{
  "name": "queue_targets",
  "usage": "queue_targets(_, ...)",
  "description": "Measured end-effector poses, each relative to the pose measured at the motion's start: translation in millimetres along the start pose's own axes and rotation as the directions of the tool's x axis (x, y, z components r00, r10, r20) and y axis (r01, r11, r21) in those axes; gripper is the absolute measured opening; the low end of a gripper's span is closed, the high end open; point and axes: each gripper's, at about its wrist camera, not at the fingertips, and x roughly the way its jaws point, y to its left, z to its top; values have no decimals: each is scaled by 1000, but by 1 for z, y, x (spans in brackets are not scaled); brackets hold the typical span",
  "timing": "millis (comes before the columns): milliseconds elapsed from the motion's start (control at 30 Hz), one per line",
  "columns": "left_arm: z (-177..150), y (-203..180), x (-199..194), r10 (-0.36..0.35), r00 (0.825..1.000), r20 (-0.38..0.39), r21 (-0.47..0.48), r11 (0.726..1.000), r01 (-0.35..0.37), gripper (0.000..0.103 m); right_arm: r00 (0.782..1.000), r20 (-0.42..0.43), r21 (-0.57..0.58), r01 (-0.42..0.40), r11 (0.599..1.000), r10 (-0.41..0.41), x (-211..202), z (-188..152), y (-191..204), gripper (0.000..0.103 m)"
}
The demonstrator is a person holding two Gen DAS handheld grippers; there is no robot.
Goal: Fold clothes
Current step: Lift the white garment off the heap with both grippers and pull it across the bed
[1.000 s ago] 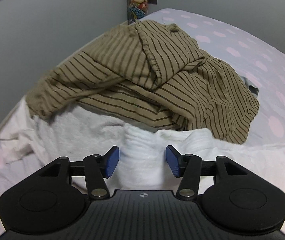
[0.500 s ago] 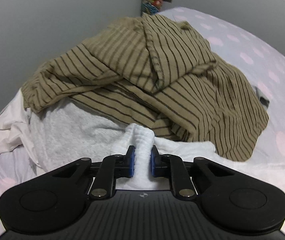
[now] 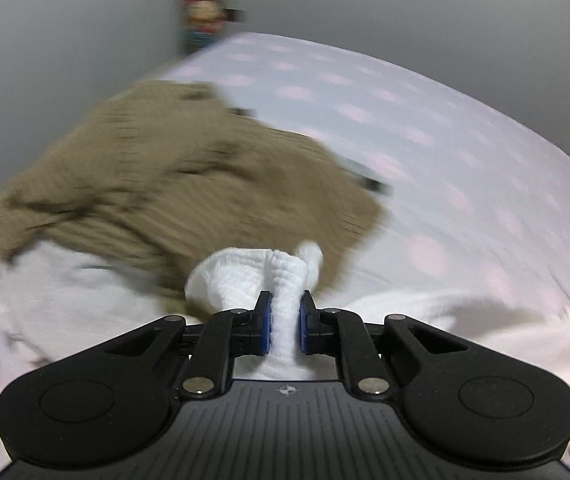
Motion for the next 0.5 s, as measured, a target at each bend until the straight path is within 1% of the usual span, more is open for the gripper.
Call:
queue_targets(67,-11,-35,0,-59,998,-26,74,995,61,11,1000,9,31,10,999,-10,-15,-8,-19,10)
queue_targets(133,-24,-69,5,-110,992,-68,132,984,119,11,1000,10,55,10,998,-11,-28,-18,-32,10)
queue_targets(200,-40,-103,13,-147,982,-121,195,966,169,11,1000,6,76,5,997,-5,-37,-32,-38,10)
queue_targets(233,-47,-116,17,-154,977,-146,223,957,184,11,1000,6,88,3,996,-3,-41,-39,-39,10)
queue_targets(333,-69,-150,33,-154,959,-237,294,930,222,11,1000,10,130,-20,991,18,-51,-59,-36,10)
queue_targets(400,-84,-168,44,-140,945,-295,328,914,238,11,1000,16,131,-27,991,25,-54,-70,-33,10)
queue_targets(500,-98,-177,57,-108,934,-340,354,906,233,15,999,20,118,-34,992,32,-55,-77,-30,10)
